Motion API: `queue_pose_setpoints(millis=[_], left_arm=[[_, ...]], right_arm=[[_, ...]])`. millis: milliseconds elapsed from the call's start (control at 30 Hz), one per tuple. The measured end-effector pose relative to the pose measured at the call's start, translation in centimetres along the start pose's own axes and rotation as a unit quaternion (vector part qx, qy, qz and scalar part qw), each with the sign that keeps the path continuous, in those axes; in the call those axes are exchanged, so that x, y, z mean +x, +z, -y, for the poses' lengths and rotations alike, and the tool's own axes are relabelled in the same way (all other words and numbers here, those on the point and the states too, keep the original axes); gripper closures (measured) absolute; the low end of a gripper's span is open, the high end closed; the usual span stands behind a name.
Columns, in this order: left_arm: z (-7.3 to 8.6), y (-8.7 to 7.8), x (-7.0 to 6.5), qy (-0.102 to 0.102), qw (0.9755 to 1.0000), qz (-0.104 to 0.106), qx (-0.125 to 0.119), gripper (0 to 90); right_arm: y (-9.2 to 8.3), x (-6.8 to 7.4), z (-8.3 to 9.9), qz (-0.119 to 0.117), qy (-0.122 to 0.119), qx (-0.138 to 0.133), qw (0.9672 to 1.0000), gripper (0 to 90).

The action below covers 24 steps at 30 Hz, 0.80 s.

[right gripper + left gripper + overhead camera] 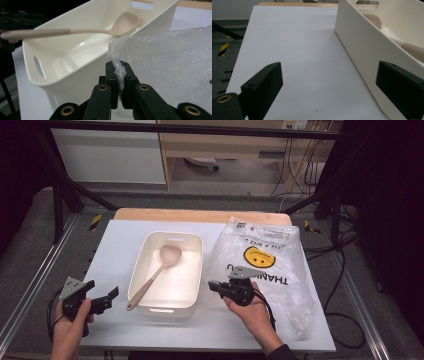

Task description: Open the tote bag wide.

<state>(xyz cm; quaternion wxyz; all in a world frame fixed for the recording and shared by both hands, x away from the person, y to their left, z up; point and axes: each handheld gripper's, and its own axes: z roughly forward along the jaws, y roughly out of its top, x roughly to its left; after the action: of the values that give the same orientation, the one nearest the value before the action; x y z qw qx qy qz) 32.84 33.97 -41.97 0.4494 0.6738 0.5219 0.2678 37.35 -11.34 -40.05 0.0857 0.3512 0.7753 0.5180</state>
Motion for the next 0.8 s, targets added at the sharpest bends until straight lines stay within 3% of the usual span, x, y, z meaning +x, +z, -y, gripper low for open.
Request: queue_pose_setpoints(millis=[433,800], left_arm=[[0.0,0.1,-0.1,0.007,1.0,0.002,0.005,6.8],[0.0,0.1,0.0,0.006,1.0,0.002,0.007,6.9]], right_arm=[[2.2,-0.2,-4.5,0.011,-0.015,-0.018,0.9997,87.7],[4.9,-0.1,-7.1,0.037,-0.001,-0.017,0.9992,87.5]])
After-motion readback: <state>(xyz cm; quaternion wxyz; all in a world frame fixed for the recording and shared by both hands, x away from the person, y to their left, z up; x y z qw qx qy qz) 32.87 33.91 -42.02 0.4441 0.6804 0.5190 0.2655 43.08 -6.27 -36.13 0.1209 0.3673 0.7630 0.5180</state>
